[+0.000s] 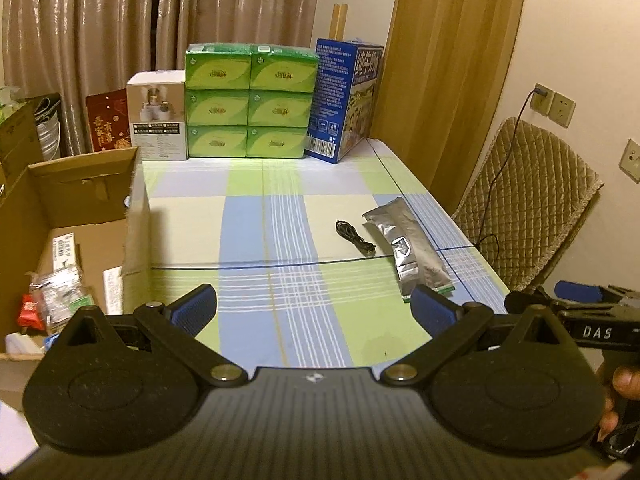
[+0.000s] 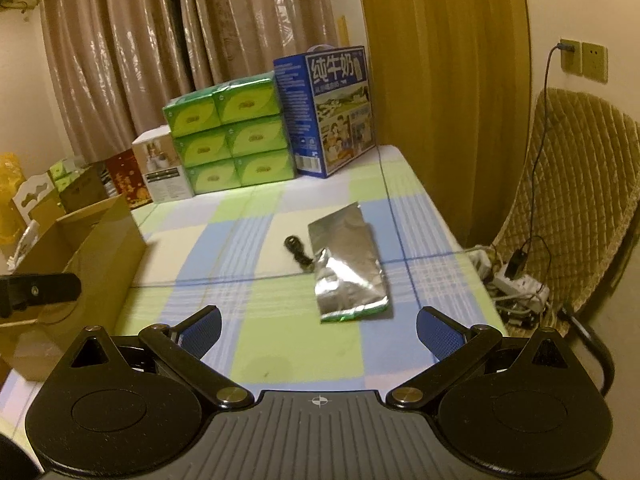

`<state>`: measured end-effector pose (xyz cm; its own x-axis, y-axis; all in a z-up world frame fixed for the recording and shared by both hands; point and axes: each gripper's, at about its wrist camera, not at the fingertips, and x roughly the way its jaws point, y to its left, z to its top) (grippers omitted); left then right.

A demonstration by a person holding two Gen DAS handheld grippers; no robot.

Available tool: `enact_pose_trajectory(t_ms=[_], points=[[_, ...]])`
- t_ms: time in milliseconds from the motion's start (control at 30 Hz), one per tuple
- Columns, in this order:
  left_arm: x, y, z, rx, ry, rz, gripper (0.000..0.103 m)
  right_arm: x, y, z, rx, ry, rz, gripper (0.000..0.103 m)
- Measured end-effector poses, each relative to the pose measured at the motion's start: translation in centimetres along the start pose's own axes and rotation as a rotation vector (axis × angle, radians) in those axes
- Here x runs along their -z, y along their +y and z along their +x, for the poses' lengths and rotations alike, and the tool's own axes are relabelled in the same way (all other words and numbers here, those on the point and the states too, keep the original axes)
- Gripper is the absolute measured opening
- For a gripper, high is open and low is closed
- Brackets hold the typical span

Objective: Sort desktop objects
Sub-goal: 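Move both tools back over the silver pouch and black cable on the table, then grasp the silver foil pouch with the right tool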

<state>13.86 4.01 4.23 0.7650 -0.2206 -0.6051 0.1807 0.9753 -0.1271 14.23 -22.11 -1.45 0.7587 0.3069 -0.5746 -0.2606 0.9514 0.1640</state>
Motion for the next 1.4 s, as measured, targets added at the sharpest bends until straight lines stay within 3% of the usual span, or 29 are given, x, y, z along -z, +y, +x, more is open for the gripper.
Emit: enact_pose_trajectory(t_ms=[633,1100,1400], points=[[-0.5,-0.1,15.8,0.022,0.062,-0.054,0.101,-2.4,-3.0,14.0,0.007,0.058,-0.083,0.101],[-2.1,0.7,21.7,0.036,0.077,-0.031,0.101,-2.9,-4.1,21.8,-0.011,0.152,-0.149,0.100],[-2.2,1.6,23.2,0.039,0.110,-0.049,0.101,-3.2,-4.2,24.4,-0.025,0.187,-0.157,0.081]])
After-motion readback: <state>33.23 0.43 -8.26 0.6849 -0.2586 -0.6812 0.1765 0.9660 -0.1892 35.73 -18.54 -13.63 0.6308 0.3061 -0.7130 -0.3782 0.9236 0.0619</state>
